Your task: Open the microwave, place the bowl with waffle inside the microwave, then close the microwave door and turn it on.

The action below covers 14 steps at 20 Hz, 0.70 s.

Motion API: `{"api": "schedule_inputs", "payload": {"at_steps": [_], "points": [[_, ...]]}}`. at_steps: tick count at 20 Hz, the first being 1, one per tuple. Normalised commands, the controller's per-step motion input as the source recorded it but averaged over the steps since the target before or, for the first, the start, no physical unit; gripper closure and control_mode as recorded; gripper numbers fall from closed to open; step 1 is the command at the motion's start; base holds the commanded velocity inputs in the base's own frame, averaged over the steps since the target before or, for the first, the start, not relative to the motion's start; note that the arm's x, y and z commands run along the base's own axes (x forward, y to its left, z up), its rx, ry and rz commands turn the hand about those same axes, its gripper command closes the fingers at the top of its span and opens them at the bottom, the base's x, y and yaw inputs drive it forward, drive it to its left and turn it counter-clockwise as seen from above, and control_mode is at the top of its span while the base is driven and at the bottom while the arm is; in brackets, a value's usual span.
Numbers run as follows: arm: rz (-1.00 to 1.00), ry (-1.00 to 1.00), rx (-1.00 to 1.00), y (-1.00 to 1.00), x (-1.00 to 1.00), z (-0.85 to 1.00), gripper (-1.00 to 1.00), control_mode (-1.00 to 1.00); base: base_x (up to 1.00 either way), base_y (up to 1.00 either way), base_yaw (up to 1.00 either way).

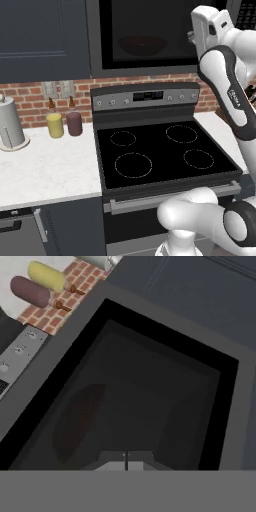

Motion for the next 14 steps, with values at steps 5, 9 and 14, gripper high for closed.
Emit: {"api": "schedule_inputs", "payload": {"at_steps": [5,9,14], "points": [[0.0,0.0,0.18,-0.93,-1.0,0.0,1.0,-1.0,0.0,0.0,0.0],[0.02,0.0,0.11,-0.69,-1.0,-0.02,1.0,-1.0,0.0,0.0,0.0],[0.09,0.0,0.06,-0.52,-0.71,0.0,1.0,-1.0,0.0,0.0,0.0]]}}
